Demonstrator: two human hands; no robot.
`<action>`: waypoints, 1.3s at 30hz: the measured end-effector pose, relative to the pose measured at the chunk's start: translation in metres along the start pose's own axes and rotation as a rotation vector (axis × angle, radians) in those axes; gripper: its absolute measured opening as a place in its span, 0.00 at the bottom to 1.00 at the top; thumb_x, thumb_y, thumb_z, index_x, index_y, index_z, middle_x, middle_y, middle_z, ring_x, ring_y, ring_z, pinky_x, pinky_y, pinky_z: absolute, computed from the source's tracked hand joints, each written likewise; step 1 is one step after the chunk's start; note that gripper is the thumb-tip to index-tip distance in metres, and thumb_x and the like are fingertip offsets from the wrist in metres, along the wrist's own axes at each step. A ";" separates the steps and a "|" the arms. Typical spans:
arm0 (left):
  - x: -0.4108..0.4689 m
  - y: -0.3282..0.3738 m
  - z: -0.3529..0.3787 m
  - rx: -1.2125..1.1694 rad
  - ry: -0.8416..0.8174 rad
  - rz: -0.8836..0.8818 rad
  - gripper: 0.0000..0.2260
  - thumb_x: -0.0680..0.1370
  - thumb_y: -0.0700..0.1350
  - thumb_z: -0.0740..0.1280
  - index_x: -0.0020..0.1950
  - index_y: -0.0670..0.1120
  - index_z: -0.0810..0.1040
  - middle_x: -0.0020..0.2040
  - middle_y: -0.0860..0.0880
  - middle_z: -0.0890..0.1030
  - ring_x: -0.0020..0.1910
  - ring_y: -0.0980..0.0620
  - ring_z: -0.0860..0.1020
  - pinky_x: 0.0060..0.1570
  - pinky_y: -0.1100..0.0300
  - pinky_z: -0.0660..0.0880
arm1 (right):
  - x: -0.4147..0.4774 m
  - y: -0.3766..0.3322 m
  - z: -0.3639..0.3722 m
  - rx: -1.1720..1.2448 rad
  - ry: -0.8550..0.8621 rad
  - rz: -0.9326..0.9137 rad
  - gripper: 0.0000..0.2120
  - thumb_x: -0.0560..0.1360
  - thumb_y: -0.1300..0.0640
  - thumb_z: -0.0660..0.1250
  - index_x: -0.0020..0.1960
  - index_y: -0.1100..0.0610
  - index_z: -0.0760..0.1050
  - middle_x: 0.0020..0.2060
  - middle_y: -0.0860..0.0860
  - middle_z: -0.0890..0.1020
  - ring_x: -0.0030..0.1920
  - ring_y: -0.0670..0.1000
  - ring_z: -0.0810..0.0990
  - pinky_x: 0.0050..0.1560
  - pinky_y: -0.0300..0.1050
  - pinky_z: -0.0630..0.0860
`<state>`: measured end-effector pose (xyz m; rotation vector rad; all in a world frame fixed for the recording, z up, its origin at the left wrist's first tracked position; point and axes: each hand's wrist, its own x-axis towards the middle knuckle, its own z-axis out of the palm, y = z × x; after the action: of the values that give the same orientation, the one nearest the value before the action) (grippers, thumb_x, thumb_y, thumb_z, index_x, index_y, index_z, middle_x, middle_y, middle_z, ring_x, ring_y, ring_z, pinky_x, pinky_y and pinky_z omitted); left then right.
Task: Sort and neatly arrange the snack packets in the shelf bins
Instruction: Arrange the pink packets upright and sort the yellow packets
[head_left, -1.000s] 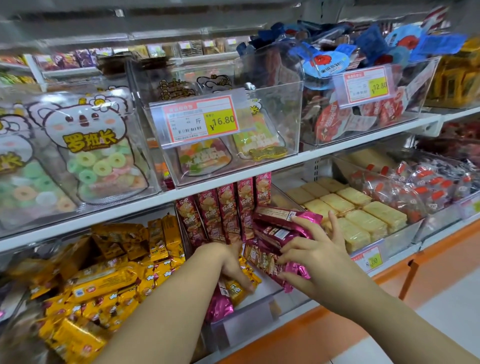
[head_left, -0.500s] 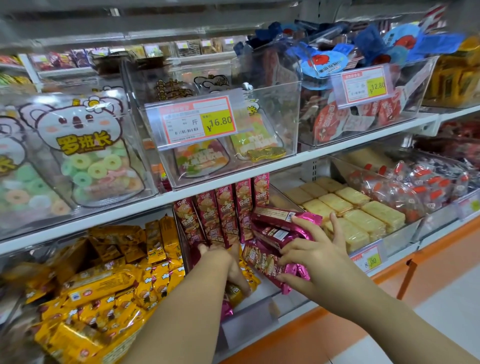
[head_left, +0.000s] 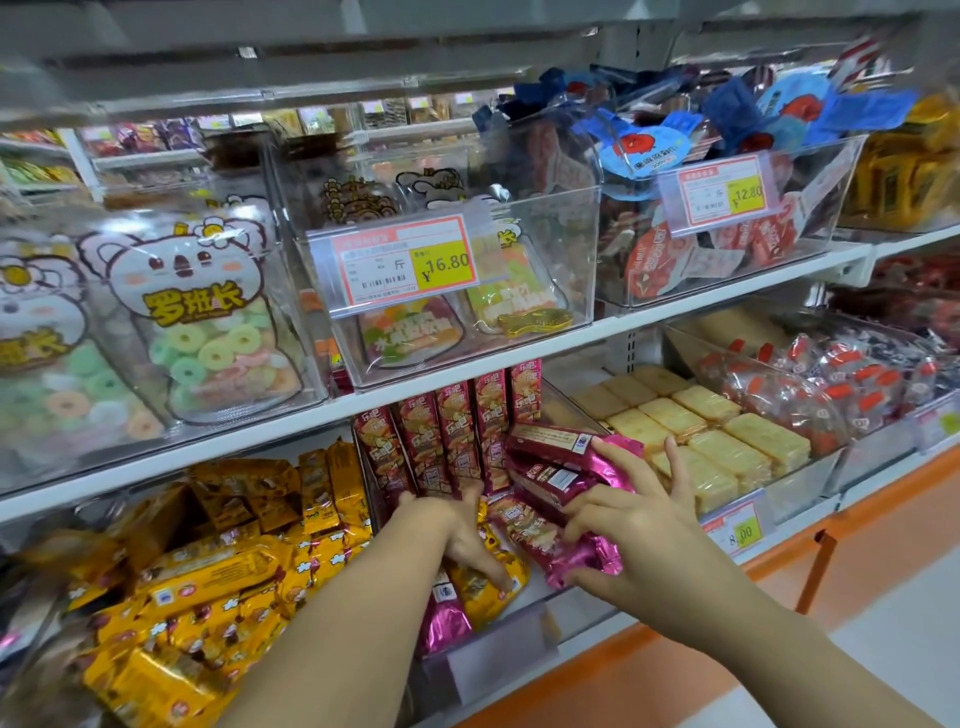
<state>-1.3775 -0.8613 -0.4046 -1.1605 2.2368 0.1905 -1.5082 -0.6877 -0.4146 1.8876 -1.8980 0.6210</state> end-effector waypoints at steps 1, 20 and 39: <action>-0.001 0.002 0.002 0.007 0.016 0.004 0.55 0.64 0.72 0.67 0.75 0.54 0.34 0.76 0.46 0.59 0.73 0.39 0.59 0.68 0.39 0.48 | 0.000 0.000 -0.001 0.004 -0.004 0.005 0.14 0.57 0.38 0.76 0.37 0.41 0.76 0.41 0.34 0.80 0.67 0.53 0.69 0.70 0.60 0.40; -0.009 0.006 -0.001 -0.115 0.047 0.195 0.46 0.65 0.61 0.75 0.75 0.46 0.56 0.72 0.47 0.67 0.66 0.45 0.69 0.62 0.54 0.70 | 0.002 -0.013 -0.023 0.282 -0.168 0.057 0.07 0.72 0.48 0.70 0.49 0.49 0.80 0.46 0.41 0.80 0.49 0.44 0.70 0.52 0.38 0.68; -0.044 -0.007 -0.006 -0.592 0.573 0.520 0.13 0.72 0.44 0.72 0.55 0.53 0.75 0.37 0.57 0.76 0.33 0.61 0.73 0.32 0.68 0.68 | 0.003 -0.022 -0.027 0.401 -0.192 0.119 0.06 0.74 0.48 0.68 0.50 0.44 0.78 0.44 0.33 0.74 0.49 0.37 0.73 0.52 0.38 0.73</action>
<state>-1.3555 -0.8373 -0.3736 -0.9515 3.0984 0.8735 -1.4868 -0.6749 -0.3893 2.1526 -2.1453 0.9485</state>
